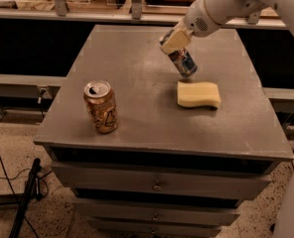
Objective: Knock redbull can over
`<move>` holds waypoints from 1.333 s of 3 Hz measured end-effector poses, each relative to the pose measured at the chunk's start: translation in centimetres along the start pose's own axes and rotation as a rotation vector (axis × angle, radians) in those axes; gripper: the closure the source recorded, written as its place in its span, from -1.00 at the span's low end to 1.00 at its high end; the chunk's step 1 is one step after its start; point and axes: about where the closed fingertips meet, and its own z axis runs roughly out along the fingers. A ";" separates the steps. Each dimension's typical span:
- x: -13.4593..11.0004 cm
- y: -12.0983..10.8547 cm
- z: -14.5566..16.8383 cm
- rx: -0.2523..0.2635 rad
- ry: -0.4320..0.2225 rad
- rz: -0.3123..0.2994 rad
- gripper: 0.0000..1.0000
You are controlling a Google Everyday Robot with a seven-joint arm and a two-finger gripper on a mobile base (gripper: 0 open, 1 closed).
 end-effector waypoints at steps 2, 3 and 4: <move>1.1 1.9 2.9 -0.056 0.110 -0.059 -1.00; 1.1 1.9 2.8 -0.056 0.109 -0.059 -1.00; 0.3 1.0 1.5 -0.057 0.092 -0.042 -1.00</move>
Offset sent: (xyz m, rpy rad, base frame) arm -0.0063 0.0126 -0.0254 -0.1004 0.0470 0.0485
